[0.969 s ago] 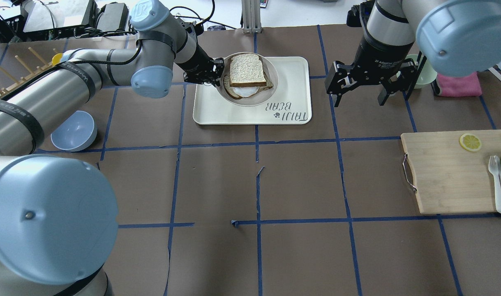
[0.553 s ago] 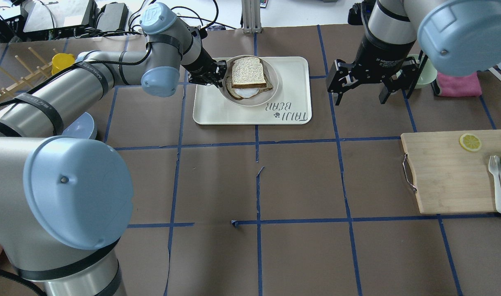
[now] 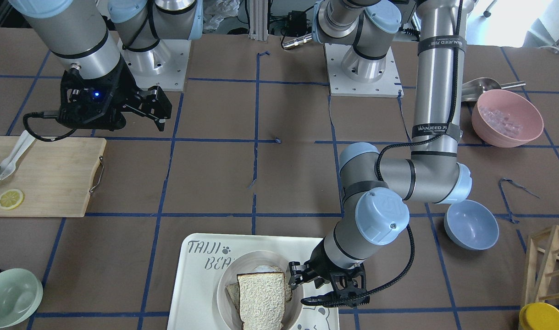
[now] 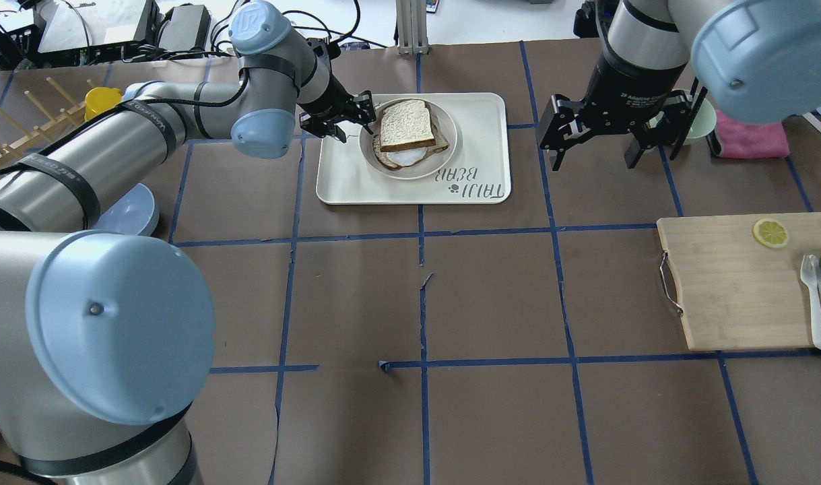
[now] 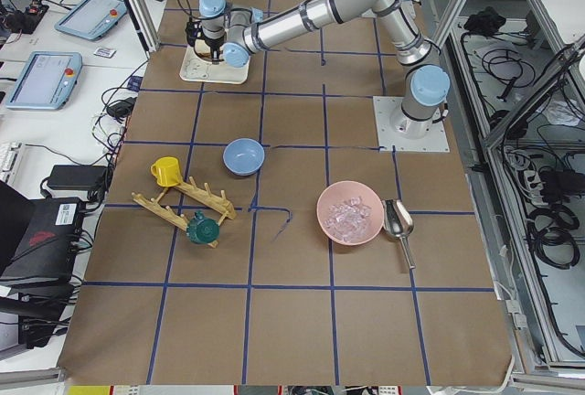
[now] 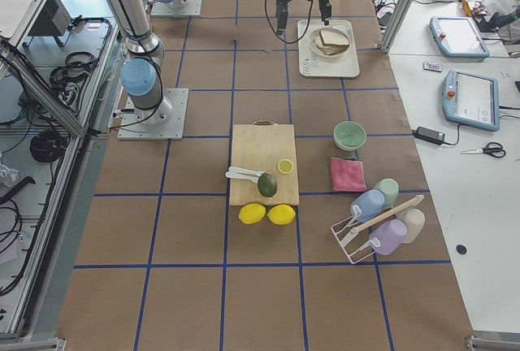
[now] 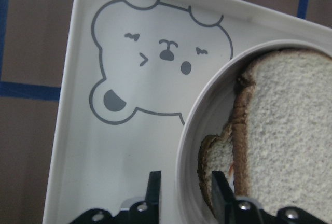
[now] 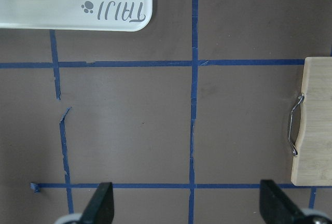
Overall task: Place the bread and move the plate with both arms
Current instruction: 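Open the left gripper and lift it away from the plate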
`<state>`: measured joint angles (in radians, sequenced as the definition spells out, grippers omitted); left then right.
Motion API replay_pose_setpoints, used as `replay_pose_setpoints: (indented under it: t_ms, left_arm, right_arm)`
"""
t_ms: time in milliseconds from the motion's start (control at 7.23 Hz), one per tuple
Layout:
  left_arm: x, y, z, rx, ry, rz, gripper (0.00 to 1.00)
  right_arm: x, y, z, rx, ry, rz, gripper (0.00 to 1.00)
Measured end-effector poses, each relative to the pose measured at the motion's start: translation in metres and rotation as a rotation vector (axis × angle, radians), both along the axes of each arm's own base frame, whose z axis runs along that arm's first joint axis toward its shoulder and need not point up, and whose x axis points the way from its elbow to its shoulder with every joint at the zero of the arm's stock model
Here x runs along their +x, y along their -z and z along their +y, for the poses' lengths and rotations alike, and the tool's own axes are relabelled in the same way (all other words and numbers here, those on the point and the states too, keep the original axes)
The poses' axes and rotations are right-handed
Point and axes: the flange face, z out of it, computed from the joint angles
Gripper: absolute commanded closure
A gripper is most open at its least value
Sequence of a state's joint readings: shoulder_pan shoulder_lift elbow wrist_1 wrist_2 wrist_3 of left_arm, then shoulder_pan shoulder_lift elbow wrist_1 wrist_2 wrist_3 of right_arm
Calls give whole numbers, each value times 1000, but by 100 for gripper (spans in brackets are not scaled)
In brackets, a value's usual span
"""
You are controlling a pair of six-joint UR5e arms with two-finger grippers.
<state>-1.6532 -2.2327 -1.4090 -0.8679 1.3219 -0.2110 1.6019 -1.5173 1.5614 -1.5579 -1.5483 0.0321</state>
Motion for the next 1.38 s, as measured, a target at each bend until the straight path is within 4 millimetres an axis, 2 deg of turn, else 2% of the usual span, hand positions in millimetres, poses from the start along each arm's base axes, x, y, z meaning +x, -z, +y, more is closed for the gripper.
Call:
replay_pose_setpoints:
  t_ms: [138, 277, 553, 692, 830, 969, 1107, 1245, 1384]
  left_arm:
    - [-2, -30, 12, 2, 7, -15, 0]
    - [-2, -71, 31, 22, 10, -23, 0]
    - [-1, -154, 85, 86, 45, -37, 0]
    - [1, -196, 119, 95, 68, -45, 0]
    - [7, -227, 151, 104, 95, -83, 0]
    - [16, -245, 183, 125, 130, -144, 0]
    - [23, -249, 210, 152, 170, -181, 0]
    - [28, -253, 231, 155, 199, -198, 0]
    - [34, -260, 243, 142, 206, -216, 0]
  right_arm:
    - [0, -1, 0, -5, 0, 1, 0]
    - [0, -2, 0, -8, -1, 1, 0]
    - [0, -4, 2, -6, -2, 0, 0]
    - [0, -5, 4, -8, -4, -1, 0]
    - [0, -6, 4, -12, -5, -2, 0]
    - [0, -6, 4, -14, -6, -1, 0]
    - [0, -7, 5, -14, -5, 0, 0]
    - [0, -7, 5, -12, -4, 0, 0]
    - [0, -7, 5, -11, -4, -1, 0]
